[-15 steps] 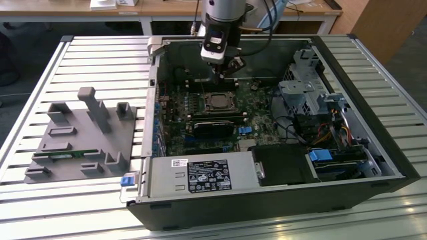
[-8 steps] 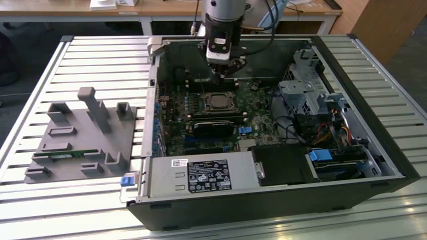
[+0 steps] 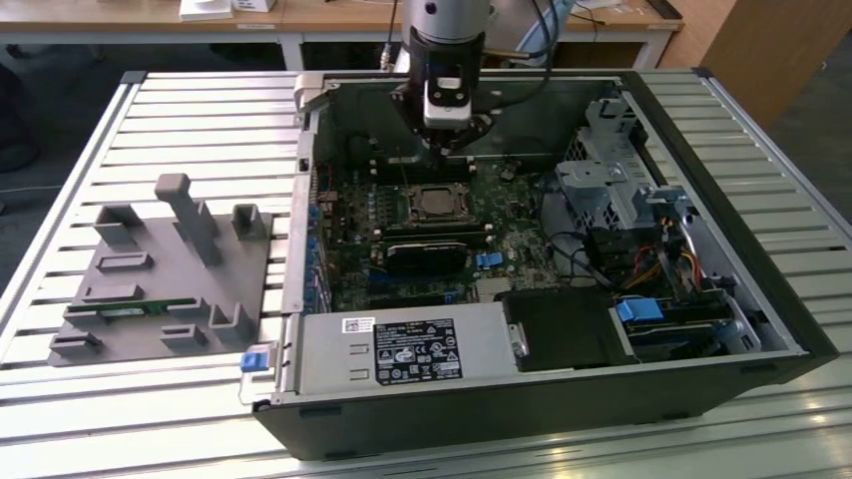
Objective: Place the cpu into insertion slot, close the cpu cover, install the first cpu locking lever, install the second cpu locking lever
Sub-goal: 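Install the first cpu locking lever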
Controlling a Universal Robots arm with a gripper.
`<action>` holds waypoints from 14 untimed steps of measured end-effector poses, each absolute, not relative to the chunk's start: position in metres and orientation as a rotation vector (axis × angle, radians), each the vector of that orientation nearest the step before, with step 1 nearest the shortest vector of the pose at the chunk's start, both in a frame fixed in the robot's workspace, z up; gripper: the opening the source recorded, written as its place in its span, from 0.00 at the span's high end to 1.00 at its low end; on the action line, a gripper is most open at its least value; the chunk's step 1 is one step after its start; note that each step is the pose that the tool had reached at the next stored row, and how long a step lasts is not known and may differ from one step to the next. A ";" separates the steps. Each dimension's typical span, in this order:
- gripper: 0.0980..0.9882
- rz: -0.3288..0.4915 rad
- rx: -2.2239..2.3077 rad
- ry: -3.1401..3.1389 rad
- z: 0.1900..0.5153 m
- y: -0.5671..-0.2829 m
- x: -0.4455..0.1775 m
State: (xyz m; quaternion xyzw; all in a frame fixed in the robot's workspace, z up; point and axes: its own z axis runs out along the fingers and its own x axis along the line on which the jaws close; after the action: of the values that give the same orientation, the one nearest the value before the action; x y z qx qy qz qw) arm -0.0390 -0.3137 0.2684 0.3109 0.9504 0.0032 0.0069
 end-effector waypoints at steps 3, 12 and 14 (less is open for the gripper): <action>0.97 0.011 0.912 2.992 0.268 -0.314 -0.039; 0.97 0.012 0.737 3.040 0.268 -0.314 -0.039; 0.97 0.012 0.695 3.050 0.268 -0.314 -0.039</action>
State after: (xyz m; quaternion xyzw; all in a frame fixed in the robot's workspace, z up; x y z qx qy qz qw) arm -0.0390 -0.3137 0.2684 0.2222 0.9750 0.0038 0.0066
